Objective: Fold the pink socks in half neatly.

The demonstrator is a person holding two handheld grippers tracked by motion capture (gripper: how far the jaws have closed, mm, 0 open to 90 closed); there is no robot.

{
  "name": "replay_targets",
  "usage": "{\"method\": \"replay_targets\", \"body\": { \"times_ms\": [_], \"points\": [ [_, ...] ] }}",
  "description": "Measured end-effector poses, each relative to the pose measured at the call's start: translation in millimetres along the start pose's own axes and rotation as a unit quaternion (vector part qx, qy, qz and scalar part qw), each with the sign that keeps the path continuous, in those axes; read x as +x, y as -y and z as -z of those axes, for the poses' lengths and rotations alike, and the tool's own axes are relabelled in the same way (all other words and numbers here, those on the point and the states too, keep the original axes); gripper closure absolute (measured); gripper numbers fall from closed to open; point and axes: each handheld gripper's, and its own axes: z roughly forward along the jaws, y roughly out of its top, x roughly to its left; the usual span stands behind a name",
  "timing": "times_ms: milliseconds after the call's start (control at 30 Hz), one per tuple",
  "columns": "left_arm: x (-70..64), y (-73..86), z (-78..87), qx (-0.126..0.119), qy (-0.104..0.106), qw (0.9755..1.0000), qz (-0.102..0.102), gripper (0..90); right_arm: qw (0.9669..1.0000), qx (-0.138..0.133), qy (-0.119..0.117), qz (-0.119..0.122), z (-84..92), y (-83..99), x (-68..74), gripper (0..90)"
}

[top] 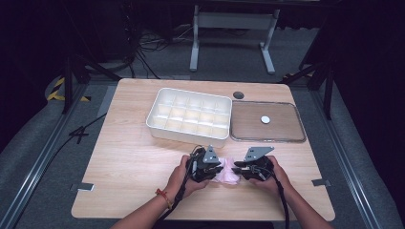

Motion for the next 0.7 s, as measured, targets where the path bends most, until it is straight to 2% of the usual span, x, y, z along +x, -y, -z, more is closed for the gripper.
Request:
{"method": "replay_targets", "body": {
  "times_ms": [433,700],
  "points": [
    [-8.3,-11.3,-14.1,-0.002,0.004,1.0000,0.004,77.1,0.9999,-0.004,-0.009,-0.009,-0.8,1.9,-1.3,73.6],
    [-3.9,-13.0,-0.7,-0.030,0.011,0.9993,0.019,69.2,0.9999,-0.006,-0.008,-0.009,-0.8,2.3,-1.4,73.6]
  ]
}}
